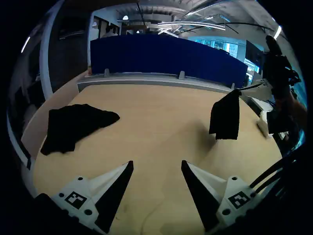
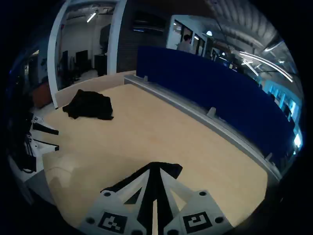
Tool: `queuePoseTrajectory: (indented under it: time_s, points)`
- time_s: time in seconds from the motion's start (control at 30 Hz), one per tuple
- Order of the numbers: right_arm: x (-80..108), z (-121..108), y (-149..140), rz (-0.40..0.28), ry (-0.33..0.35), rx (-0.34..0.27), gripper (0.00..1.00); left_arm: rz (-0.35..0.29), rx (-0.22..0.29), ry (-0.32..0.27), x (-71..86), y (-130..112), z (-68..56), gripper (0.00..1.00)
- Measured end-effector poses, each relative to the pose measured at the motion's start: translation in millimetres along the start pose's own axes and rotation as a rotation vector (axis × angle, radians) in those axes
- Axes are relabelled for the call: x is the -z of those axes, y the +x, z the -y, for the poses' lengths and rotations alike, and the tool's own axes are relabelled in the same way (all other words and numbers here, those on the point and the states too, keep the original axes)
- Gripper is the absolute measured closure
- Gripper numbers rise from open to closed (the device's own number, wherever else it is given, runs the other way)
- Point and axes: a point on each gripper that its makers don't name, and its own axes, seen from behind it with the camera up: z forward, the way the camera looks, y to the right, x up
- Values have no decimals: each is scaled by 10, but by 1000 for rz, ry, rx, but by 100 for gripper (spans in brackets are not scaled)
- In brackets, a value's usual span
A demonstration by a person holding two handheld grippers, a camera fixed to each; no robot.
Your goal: Fold towel
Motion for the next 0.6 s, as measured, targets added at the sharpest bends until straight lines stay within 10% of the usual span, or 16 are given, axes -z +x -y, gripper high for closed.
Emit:
queuePoseTrajectory:
  time_s: [0.6]
  points:
    - [601,-953,-447,20,-150,-105,97,2,-38,-71,-179,175,-380,10]
